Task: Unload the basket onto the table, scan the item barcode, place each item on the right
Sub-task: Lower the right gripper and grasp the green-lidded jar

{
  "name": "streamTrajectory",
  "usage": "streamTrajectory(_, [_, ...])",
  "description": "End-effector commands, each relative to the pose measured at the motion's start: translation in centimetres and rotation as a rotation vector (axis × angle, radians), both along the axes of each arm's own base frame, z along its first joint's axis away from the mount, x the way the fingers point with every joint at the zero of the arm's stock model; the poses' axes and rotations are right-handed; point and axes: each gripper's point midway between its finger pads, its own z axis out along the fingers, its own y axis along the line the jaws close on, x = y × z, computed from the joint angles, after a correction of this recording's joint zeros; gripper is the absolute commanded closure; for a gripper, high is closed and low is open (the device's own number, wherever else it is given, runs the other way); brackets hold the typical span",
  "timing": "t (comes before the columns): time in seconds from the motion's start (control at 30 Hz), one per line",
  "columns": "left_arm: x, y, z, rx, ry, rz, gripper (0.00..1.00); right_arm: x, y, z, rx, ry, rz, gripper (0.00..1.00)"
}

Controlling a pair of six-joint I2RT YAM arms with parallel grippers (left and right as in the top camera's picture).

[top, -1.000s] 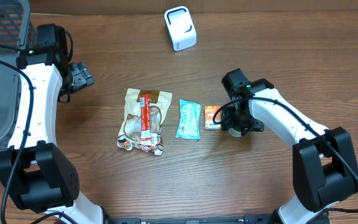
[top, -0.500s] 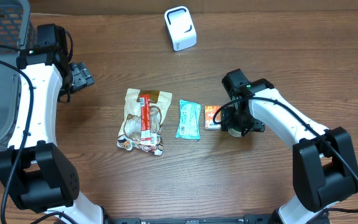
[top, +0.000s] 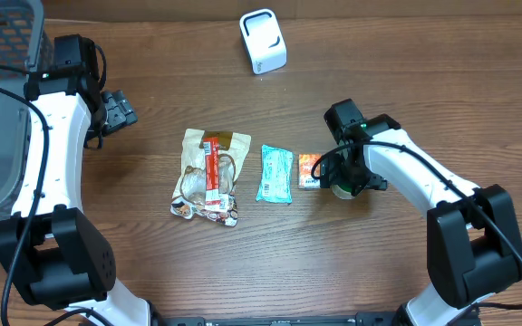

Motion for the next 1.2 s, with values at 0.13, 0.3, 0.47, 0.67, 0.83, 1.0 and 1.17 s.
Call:
streamTrajectory(0.13, [0.3,0.3,1.5,0.023,-0.033,-0.02,0.0,-0.6,-0.4,-0.7,-0.008,0.012,0.015,0.15])
streamTrajectory(0.3, [0.3,0.3,1.5,0.022,-0.033,-0.02,0.0,-0.9,-0.5,-1.4,-0.007,0.009,0.015,0.16])
streamTrajectory(0.47, [0.3,0.3,1.5,0.022,-0.033,-0.02,0.0,-0.8,-0.5,-1.4,-0.005,0.005,0.019,0.3])
streamTrajectory(0.67, [0.3,0.3,1.5,0.023,-0.033,-0.02,0.0,-0.5,-0.3,-0.5,-0.006,0.01,0.017,0.48])
streamTrajectory(0.83, [0.3,0.3,1.5,0.022,-0.033,-0.02,0.0,-0.1,-0.2,0.3,-0.006,0.007,0.014,0.33])
streamTrajectory(1.0, [0.3,0.3,1.5,0.022,-0.033,-0.02,0.0,0.9,-0.5,0.4,-0.029,-0.036,0.018,0.17])
streamTrajectory(1.17, [0.3,0.3,1.5,0.022,-0.033,-0.02,0.0,1.0,-0.6,0.4,-0.032,-0.035,0.065,0.15])
